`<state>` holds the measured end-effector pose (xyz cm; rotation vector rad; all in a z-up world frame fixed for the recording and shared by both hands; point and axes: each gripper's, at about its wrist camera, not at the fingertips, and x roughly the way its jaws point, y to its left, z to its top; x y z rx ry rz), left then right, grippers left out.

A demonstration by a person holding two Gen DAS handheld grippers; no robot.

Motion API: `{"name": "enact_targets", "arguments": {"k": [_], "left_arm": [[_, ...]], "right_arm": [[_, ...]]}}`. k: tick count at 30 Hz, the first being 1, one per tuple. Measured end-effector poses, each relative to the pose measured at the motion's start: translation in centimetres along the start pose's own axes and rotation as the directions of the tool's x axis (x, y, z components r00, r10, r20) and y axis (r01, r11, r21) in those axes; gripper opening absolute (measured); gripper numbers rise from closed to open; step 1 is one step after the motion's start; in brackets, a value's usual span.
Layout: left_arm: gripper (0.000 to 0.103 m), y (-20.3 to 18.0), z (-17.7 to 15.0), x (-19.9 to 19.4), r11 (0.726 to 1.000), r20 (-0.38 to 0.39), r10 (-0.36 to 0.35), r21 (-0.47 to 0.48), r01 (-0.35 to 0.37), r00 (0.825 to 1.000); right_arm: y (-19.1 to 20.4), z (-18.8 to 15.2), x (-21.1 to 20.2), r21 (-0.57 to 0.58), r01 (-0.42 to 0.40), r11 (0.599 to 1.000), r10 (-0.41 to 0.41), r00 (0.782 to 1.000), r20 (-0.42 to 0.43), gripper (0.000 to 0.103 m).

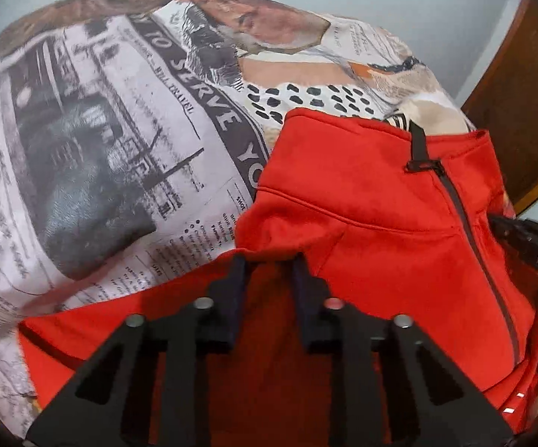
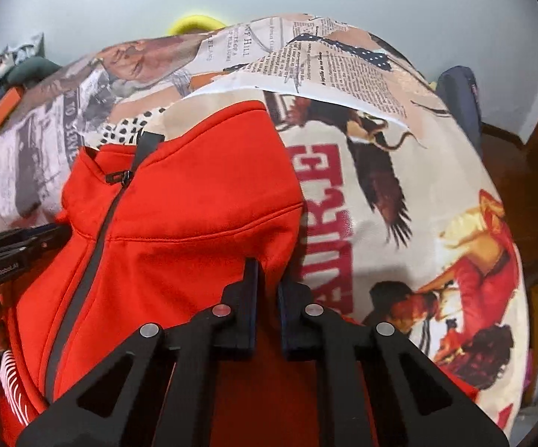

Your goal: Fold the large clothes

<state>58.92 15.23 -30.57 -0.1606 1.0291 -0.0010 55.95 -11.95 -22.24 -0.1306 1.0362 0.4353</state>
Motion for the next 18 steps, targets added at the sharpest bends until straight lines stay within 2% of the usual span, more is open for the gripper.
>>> {"name": "enact_targets", "arguments": {"k": [3, 7, 13, 18], "left_arm": [[0.003, -0.3, 0.0, -1.2, 0.999, -0.014, 0.036, 0.011, -0.036, 0.999], [0.002, -0.9, -0.4, -5.1, 0.995, 0.018, 0.044, 0.089, -0.046, 0.999], [0.002, -2.9, -2.2, -12.7, 0.988, 0.059, -0.041, 0.148, 0.032, 0.997], [0.002, -5.5, -4.8, -17.9, 0.978, 0.065, -0.126, 0.176, 0.113, 0.99]], "right_arm": [[-0.3, 0.3, -0.4, 0.068, -0.036, 0.997, 0.04, 0.998, -0.057, 0.007], [0.5, 0.2, -2.7, 0.051, -0.04, 0.998, 0.043, 0.998, -0.047, 0.006], [1.0, -1.2, -8.8, 0.065, -0.148, 0.987, 0.147, 0.989, 0.019, 0.005], [3.7, -4.3, -15.7, -0.029, -0.206, 0.978, 0.208, 0.973, 0.101, 0.005]]}}
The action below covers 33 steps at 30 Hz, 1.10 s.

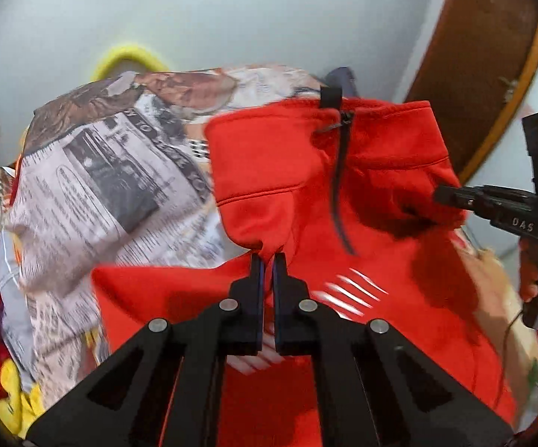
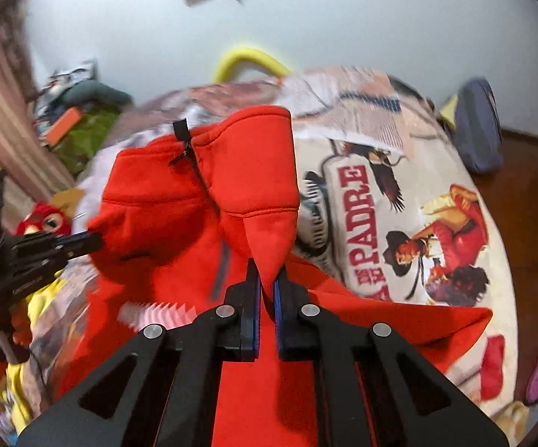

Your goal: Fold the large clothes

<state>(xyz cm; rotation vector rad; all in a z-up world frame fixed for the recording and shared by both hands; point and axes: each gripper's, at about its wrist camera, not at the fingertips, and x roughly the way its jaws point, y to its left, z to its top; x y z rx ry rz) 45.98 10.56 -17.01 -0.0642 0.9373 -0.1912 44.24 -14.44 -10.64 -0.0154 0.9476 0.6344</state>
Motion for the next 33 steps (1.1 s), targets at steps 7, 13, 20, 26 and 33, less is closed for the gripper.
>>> {"name": "enact_targets", "arguments": {"k": [7, 13, 20, 26, 33], "left_arm": [[0.002, -3.0, -5.6, -4.4, 0.999, -0.023, 0.005, 0.033, -0.004, 1.0], [0.002, -4.5, -11.1, -5.4, 0.998, -0.04, 0.025, 0.054, -0.023, 0.999], [0.002, -5.4, -16.7, -3.5, 0.991, -0.109, 0.102, 0.097, -0.091, 0.989], [0.002, -4.0, -19.5, -3.7, 0.996, -0.177, 0.087, 0.028, -0.083, 0.98], [0.009, -3.2, -19.4, -8.2, 0.991, -0.121, 0.133, 0.044, -0.128, 0.984]], "right_arm": [[2.2, -5.0, -5.2, -0.022, -0.021, 1.0, 0.021, 1.0, -0.009, 0.005], [1.6, -10.0, -6.3, 0.04, -0.059, 0.997, 0.061, 0.997, -0.041, 0.004], [0.6, -15.0, -5.9, 0.092, 0.017, 0.996, -0.008, 0.994, -0.105, 0.004], [0.3, -17.3, -6.2, 0.116, 0.067, 0.991, -0.046, 0.984, -0.173, 0.004], [1.8, -16.3, -9.5, 0.07, 0.078, 0.995, -0.07, 0.991, -0.11, 0.004]]}}
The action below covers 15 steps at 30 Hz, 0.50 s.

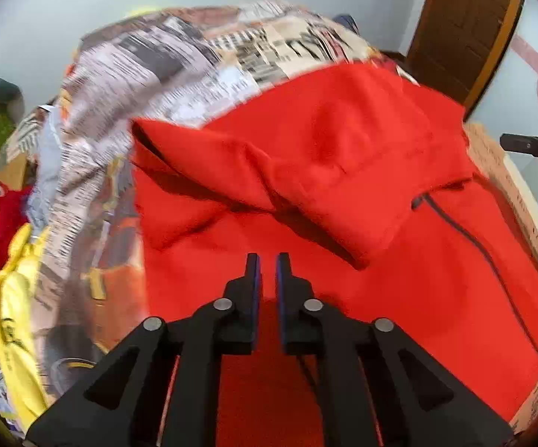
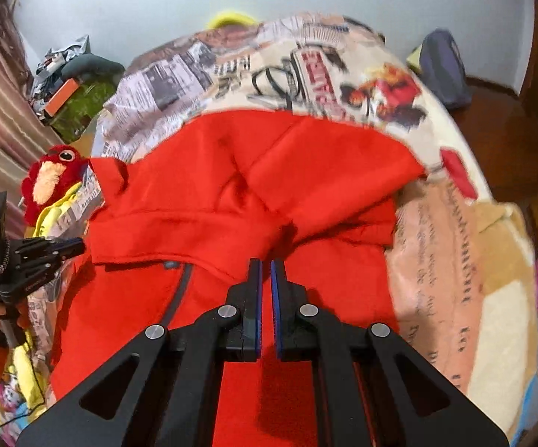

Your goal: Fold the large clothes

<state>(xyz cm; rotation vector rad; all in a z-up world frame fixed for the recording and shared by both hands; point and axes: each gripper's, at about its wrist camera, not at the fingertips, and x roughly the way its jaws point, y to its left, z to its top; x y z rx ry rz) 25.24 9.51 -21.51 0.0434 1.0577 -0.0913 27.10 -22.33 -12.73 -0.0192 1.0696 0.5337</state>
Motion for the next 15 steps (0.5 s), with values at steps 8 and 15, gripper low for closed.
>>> {"name": "enact_targets", "arguments": {"k": [8, 15], "left_arm": [[0.075, 5.6, 3.9, -2.3, 0.974, 0.092, 0.075, -0.219, -0.053, 0.993], [0.078, 9.0, 6.5, 3.5, 0.926, 0.018, 0.017, -0.376, -0.009, 1.0]], "right_arm": [[1.3, 2.9, -1.3, -0.018, 0.092, 0.996, -0.09, 0.991, 0.103, 0.051], [0.0, 4.9, 2.1, 0.024, 0.175, 0.984, -0.176, 0.981, 0.079, 0.065]]}}
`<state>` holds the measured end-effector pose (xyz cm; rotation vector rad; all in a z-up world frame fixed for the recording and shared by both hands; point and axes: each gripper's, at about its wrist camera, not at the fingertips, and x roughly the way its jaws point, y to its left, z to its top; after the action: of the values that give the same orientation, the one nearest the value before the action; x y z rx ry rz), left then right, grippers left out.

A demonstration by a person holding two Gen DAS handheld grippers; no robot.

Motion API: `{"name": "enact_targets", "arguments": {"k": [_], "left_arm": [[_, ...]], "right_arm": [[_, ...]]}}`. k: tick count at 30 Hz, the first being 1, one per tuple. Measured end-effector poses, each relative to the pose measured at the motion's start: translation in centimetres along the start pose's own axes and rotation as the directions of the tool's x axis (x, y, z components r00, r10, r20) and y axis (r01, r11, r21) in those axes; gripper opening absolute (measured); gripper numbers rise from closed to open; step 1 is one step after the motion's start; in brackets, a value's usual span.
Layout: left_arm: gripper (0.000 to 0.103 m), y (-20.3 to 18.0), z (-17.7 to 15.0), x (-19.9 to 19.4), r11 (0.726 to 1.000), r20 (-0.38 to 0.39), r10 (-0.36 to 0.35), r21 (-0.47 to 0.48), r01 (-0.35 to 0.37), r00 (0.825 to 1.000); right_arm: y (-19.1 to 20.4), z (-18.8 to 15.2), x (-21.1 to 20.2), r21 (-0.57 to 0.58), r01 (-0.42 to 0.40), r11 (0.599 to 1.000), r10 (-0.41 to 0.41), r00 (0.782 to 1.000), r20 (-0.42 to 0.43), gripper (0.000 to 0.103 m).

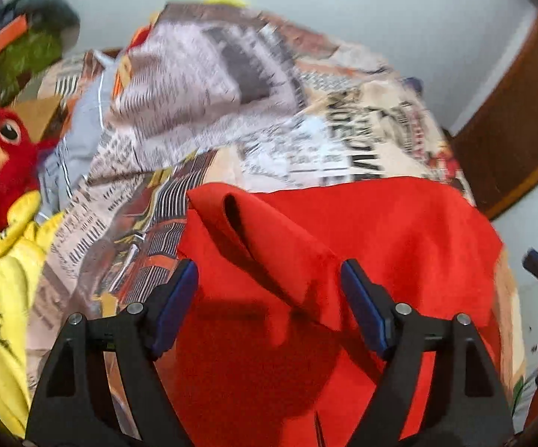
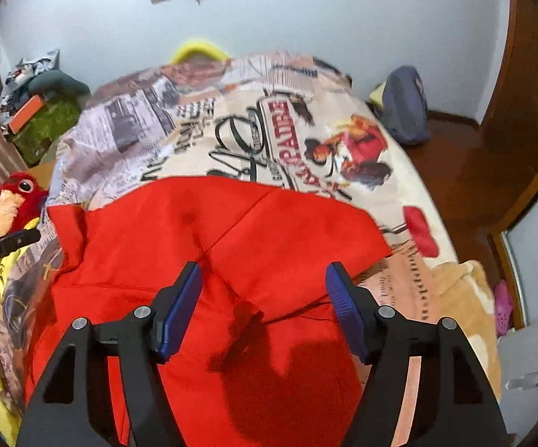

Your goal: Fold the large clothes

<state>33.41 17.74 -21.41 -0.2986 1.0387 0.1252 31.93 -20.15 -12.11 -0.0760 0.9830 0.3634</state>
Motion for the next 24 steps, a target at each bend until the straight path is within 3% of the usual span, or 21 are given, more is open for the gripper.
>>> {"name": "enact_targets", "arguments": {"k": [2, 7, 11, 12, 15, 20, 24], "left_arm": [[0.078, 0.2, 0.5, 1.9, 0.999, -0.028, 0.008, -0.031, -0.009, 1.0], [0.077, 1.1, 1.3, 5.7, 0.99, -0.055, -0.058, -0.13, 0.05, 0.997], [0.049, 1.1, 0.5, 7.3, 0.995, -0.033, 0.017, -0.095, -0.02, 0.999], [0.048, 1.2, 0.2, 7.4, 0.996, -0.03, 0.038, -0.085, -0.04, 0.999], [0.048, 2.6, -1.0, 7.7, 0.992, -0.033, 0.106, -0.064, -0.108, 0.994], [0.052, 6.2, -2.5, 7.7, 0.986, -0.071, 0.138, -0.084, -0.144, 0.988], [0.054, 7.3, -3.6, 6.8, 0.974, -0.064, 0.218, -0.055, -0.222, 0.974]], "right_arm": [[-0.1, 0.2, 1.5, 0.013, -0.005, 1.0, 0.006, 1.0, -0.028, 0.065], [0.1, 0.2, 4.5, 0.033, -0.013, 0.999, 0.015, 0.998, -0.068, 0.065], [1.0, 0.1, 6.3, 0.055, -0.078, 0.995, 0.083, 0.99, -0.11, 0.065], [1.2, -0.1, 6.8, 0.047, -0.071, 0.996, 0.076, 0.991, -0.113, 0.065], [1.0, -0.6, 7.6, 0.034, -0.055, 0.998, 0.059, 0.989, -0.132, 0.065], [-1.7, -1.8, 8.2, 0.042, -0.032, 0.999, 0.039, 0.985, -0.166, 0.065], [-4.0, -2.8, 7.4, 0.046, 0.009, 0.999, -0.002, 0.986, -0.164, 0.065]]}}
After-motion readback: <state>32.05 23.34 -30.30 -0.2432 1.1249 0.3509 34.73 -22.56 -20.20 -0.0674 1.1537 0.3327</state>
